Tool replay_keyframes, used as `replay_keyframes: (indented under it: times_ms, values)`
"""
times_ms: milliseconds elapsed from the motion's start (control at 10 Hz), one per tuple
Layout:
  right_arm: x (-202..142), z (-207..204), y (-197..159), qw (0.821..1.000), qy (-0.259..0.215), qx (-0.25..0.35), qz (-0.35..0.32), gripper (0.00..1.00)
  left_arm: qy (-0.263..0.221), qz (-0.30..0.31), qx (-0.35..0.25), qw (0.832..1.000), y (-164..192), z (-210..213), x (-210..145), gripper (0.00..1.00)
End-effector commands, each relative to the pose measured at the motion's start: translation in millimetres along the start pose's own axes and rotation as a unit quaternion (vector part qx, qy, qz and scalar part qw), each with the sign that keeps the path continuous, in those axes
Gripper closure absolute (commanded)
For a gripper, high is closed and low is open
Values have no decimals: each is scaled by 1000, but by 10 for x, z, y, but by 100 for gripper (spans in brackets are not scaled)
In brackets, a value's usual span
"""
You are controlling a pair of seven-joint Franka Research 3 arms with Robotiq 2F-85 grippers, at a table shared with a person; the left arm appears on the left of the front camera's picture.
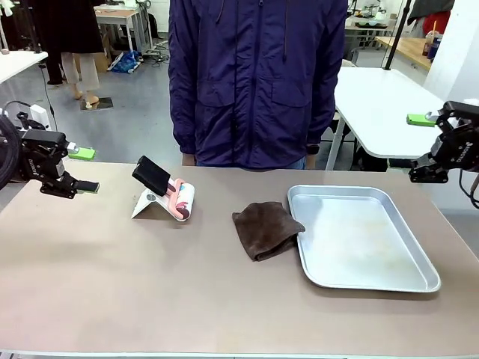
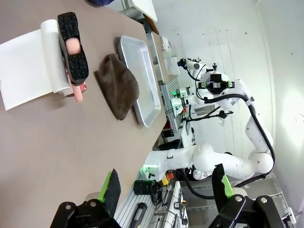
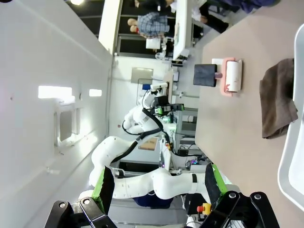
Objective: Clean the surface of the table.
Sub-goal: Return the Lint Roller and towel to their original positions.
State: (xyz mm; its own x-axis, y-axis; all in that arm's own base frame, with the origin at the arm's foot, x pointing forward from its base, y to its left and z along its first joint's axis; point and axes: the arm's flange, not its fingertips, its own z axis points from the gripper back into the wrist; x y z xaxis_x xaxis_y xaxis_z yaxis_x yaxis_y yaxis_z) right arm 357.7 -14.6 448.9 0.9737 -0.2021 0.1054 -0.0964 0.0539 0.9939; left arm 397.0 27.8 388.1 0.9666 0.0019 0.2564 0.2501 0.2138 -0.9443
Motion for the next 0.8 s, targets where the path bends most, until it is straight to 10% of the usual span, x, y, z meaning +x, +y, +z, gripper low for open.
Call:
replay_keyframes:
  times_ms: [0, 700]
  values:
    - [-6, -11, 32, 1000, 1, 4, 4, 0, -5, -2, -9, 1000, -37, -34, -50, 0]
    - [-6, -11, 32, 1000, 1, 4, 4, 0, -5, -2, -9, 1000, -37, -34, -50, 0]
